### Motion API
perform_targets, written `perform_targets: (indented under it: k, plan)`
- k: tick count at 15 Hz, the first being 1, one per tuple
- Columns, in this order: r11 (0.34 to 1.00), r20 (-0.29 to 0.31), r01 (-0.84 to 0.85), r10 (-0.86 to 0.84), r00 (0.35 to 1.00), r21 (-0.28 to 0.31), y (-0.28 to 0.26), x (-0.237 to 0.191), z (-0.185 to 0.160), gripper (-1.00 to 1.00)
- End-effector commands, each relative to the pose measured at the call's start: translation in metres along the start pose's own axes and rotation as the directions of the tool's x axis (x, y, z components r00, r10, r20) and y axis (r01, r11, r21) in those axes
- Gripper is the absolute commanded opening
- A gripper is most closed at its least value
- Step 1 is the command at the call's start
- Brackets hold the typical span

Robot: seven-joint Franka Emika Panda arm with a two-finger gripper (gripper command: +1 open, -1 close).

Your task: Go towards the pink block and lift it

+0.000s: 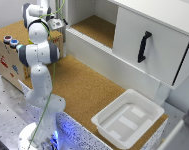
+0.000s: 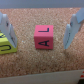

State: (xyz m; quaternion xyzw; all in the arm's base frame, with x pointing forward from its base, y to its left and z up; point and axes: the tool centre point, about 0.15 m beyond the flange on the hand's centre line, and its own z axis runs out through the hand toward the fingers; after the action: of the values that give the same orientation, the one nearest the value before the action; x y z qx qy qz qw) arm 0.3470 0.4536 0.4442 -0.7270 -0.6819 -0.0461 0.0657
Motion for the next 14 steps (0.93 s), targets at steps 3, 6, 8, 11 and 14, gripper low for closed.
perform_targets:
  k: [3, 6, 8, 11, 14]
  plan:
    - [1.0, 0.168, -0.019, 0.016, 0.986, 0.016, 0.017, 0.045, 0.007, 1.0]
    - [0.999, 0.169, -0.036, 0.032, 0.985, 0.022, 0.013, 0.042, 0.009, -1.0]
    - [0.999, 0.18, -0.029, 0.023, 0.983, 0.027, 0.008, 0.04, 0.009, -1.0]
    - [1.0, 0.191, -0.014, 0.011, 0.982, 0.015, 0.004, 0.037, 0.006, -1.0]
    - [1.0, 0.172, -0.03, 0.031, 0.985, -0.009, 0.004, 0.036, 0.001, -1.0]
